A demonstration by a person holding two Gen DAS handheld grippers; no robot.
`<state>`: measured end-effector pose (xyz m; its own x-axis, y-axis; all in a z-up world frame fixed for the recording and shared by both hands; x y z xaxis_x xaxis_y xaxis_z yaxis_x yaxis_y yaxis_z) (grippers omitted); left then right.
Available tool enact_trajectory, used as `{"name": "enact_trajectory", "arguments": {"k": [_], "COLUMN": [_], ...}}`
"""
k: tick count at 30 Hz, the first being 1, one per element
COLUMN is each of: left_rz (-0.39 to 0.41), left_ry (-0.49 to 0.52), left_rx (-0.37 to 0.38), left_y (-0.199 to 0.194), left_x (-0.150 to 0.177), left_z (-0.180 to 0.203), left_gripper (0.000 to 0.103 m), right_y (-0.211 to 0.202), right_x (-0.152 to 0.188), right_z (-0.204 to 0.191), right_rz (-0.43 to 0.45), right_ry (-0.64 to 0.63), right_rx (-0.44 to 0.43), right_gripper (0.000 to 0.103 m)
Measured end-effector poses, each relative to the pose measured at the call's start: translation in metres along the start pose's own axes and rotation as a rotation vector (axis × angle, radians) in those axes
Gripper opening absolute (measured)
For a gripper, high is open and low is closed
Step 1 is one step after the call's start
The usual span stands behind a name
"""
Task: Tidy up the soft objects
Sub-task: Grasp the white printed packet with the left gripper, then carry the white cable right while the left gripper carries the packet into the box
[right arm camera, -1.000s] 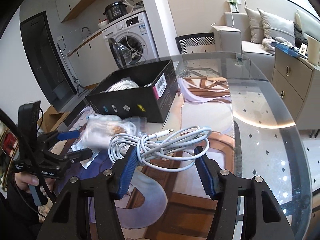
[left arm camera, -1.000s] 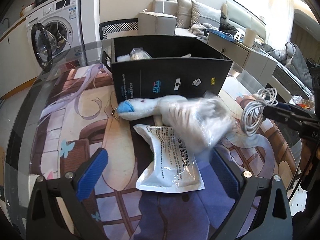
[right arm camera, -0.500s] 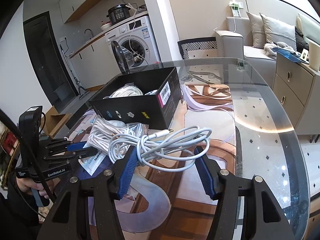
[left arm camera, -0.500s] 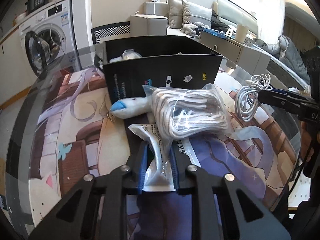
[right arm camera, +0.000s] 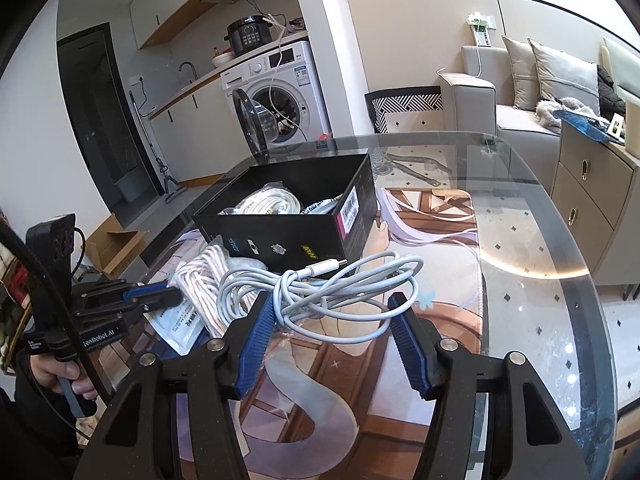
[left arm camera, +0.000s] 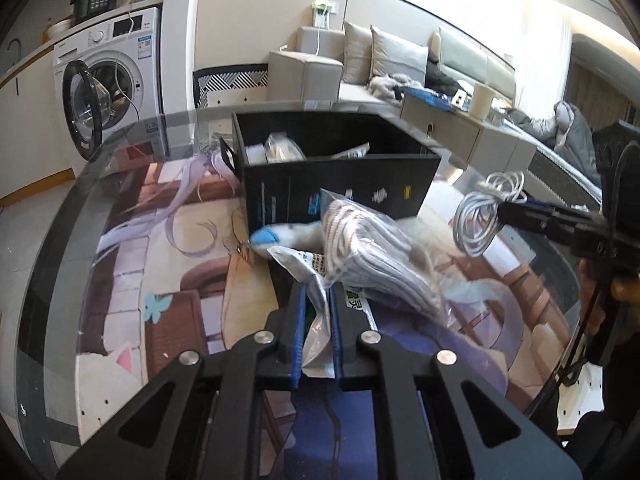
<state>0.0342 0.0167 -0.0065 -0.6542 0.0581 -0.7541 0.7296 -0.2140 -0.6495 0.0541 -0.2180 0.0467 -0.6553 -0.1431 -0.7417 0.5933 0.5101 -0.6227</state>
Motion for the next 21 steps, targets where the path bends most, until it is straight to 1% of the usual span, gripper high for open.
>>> {"name": "enact_trajectory", "arguments": {"k": [12,21], "left_rz": [0.081,0.132], "left_ry": [-0.035,-0.034], "left_rx": [-0.036,-0.048], "left_y": [-0.021,-0.032], "left_x": [-0.014,-0.027], "left_z": [-0.010,-0.012], "left_gripper": [0.008,0.008], "right_y": [-0.008,-0.011], "right_x": [-0.010,-0.021], "right_z": [-0.006,-0.015], "right_rz": [0.043,0.075], "right_ry": [-0.018,-0.041], "right_rx": [-0.007,-0.020], "right_gripper": [0.059,0.059]}}
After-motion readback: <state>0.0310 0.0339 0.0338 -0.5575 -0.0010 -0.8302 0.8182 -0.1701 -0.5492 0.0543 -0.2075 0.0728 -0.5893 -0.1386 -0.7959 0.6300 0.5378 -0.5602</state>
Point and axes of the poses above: each gripper's, at about its wrist camera, not at the fingertips, and y roughly the way its jaws point, z to its right, x to its underside, the point moved 1 cm from there along y, roughly the way its jaws point, and after that the axes turned 4 degrees about y, right-handed, at the moved point
